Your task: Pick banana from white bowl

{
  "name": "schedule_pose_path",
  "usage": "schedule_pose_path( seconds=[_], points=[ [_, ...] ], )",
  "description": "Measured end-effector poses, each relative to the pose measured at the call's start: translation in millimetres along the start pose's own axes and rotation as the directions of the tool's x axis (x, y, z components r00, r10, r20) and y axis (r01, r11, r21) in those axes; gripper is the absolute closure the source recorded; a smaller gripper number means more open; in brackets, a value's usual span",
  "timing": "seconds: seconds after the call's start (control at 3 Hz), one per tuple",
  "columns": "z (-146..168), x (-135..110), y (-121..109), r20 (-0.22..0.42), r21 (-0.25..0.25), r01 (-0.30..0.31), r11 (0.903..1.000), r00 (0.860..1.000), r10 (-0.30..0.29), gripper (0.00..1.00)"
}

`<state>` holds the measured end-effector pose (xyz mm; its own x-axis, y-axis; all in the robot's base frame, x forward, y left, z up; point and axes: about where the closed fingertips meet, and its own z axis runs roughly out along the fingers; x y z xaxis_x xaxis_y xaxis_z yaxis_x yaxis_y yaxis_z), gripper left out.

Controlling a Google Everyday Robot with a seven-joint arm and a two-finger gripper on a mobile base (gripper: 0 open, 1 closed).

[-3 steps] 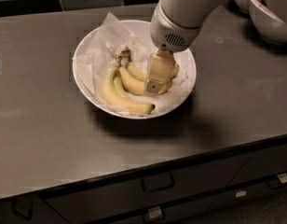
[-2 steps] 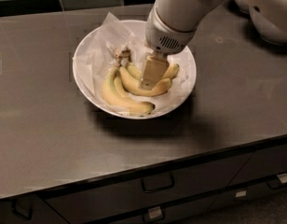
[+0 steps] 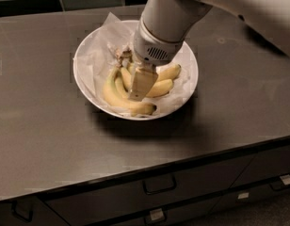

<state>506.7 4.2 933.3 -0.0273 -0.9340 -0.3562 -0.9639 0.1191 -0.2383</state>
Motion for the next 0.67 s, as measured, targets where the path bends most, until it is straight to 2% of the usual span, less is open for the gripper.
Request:
schedule_pose_path(
  seconds=[0.33,0.67],
  points=[
    [1,-1,27,-0.006,-0.041,-0.028,0.9988,1.0,0.028,0.33],
    [7,2,41,-0.004,-0.06,-0.053,0.9968,0.999,0.053,0.35]
  ],
)
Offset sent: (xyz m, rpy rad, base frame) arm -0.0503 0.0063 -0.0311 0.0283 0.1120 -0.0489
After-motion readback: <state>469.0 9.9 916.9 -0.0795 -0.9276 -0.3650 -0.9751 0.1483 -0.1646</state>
